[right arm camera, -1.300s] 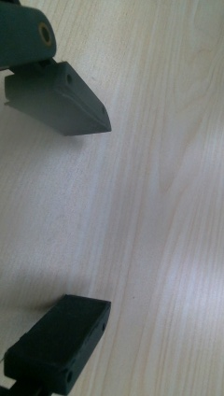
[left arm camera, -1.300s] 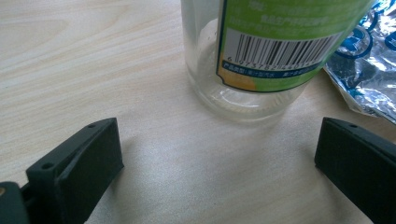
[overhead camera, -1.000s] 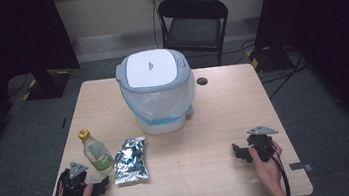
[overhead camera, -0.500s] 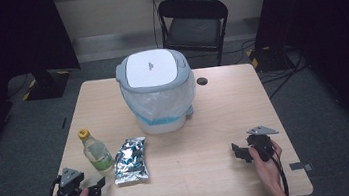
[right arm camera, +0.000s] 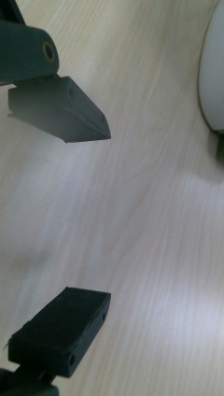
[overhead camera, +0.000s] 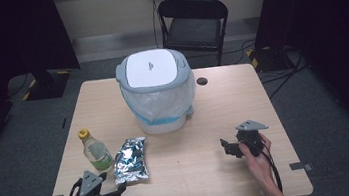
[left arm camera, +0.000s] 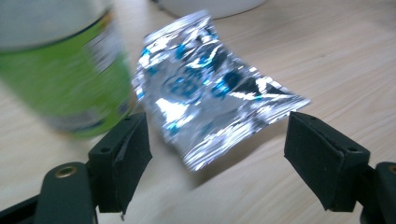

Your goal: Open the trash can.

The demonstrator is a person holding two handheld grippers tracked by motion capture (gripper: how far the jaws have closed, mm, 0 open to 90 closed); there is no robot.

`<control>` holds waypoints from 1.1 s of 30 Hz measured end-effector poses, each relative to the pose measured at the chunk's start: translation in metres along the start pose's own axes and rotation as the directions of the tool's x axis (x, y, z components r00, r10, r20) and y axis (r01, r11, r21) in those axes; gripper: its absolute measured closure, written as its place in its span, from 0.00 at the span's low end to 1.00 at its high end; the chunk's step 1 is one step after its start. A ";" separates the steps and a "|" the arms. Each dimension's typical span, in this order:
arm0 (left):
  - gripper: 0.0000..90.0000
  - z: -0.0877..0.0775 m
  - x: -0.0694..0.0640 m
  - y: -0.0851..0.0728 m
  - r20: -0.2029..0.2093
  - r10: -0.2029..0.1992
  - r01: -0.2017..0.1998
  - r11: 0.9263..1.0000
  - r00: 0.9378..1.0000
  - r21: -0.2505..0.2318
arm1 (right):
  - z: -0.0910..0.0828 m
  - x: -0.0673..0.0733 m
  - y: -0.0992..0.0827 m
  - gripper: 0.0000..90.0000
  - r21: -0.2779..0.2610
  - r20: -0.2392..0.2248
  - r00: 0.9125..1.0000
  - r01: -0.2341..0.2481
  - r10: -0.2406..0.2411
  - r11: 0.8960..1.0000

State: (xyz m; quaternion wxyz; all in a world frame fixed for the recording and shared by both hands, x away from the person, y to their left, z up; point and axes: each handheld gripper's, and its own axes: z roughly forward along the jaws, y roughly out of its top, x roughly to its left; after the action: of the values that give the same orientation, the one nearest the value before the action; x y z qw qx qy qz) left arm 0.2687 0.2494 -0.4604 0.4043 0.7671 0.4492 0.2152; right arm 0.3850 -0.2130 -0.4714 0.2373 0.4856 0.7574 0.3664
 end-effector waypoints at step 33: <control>0.28 0.113 0.007 0.112 -0.075 -0.112 0.106 0.991 0.991 -0.085 | 0.051 0.002 0.115 0.21 -0.109 -0.059 0.997 0.051 -0.058 0.993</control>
State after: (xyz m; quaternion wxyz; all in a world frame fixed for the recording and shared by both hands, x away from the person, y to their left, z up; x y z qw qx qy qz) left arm 0.4087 0.1771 -0.4355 0.4278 0.7153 0.4972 0.2410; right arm 0.4845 -0.1645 -0.4127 0.2493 0.4395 0.7567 0.4148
